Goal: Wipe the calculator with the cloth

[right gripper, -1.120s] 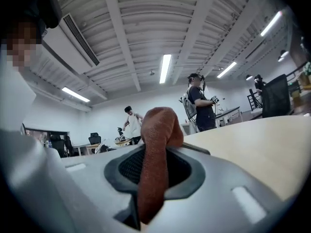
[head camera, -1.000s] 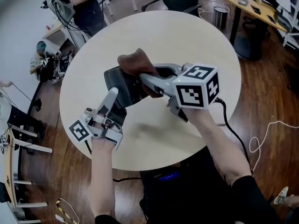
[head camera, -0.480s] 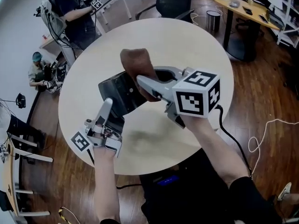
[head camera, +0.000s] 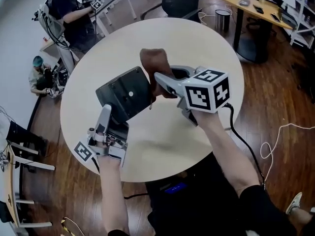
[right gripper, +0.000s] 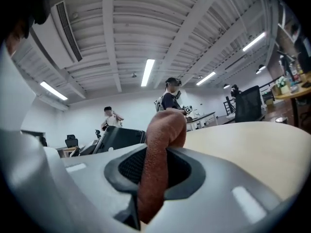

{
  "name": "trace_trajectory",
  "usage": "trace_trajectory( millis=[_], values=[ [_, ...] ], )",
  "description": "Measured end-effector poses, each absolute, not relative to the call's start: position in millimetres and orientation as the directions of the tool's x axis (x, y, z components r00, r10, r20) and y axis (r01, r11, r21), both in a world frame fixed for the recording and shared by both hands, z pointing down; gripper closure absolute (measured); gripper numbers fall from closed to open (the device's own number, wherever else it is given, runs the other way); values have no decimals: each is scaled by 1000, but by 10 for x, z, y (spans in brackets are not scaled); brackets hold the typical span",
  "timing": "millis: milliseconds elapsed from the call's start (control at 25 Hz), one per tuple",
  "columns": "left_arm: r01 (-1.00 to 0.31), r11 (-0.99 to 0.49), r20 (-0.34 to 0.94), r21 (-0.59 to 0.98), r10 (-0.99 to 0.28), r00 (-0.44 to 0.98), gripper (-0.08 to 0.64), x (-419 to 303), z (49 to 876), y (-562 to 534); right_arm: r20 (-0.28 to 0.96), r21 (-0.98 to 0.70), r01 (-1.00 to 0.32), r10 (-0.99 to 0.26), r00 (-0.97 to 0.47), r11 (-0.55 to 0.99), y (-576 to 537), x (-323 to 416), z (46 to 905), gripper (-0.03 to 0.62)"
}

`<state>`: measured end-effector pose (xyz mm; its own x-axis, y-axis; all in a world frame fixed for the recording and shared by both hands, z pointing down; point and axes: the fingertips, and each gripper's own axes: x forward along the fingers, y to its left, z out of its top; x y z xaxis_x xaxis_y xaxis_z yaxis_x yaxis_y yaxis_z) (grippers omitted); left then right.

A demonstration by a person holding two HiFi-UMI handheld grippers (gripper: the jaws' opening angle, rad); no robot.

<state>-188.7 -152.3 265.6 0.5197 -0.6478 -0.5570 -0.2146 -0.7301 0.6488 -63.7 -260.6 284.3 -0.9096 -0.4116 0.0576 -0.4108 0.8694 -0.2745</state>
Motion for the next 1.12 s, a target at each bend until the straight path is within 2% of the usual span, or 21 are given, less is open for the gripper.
trace_trajectory(
  millis=[80, 200, 280, 400, 600, 840, 960, 1040, 1120],
  values=[
    [-212, -724, -561, 656, -656, 504, 503, -1901, 2667, -1512, 26, -309, -388, -400, -916, 868, -2512, -567, 2783, 506],
    [-208, -705, -556, 678, -677, 483, 503, -1902, 2684, -1557, -30, -330, -277, -303, -952, 903, -2157, -656, 2544, 506],
    [-207, -689, -550, 694, -694, 465, 503, -1952, 2735, -1578, -12, -306, -207, -222, -975, 929, -1887, -818, 2495, 506],
    [-206, -694, -565, 690, -694, 446, 503, -2067, 2720, -1630, 66, -179, -154, -144, -987, 972, -1767, -1039, 2609, 506],
    [-166, -719, -598, 675, -665, 448, 499, -1982, 2738, -1619, 107, -229, -301, -283, -953, 926, -2177, -1006, 3002, 506],
    [-151, -702, -587, 696, -677, 444, 502, -2014, 2810, -1643, 151, -281, -402, -373, -915, 871, -2513, -739, 3226, 506],
    [-148, -720, -607, 678, -663, 438, 503, -2058, 2754, -1699, 128, -269, -452, -434, -892, 850, -2651, -599, 3154, 506],
    [-138, -712, -606, 689, -670, 430, 503, -2071, 2815, -1688, 109, -272, -451, -439, -892, 850, -2575, -563, 3121, 506],
    [-126, -692, -592, 711, -685, 424, 503, -2044, 2911, -1634, 85, -302, -375, -367, -926, 876, -2296, -637, 3050, 506]
  ],
)
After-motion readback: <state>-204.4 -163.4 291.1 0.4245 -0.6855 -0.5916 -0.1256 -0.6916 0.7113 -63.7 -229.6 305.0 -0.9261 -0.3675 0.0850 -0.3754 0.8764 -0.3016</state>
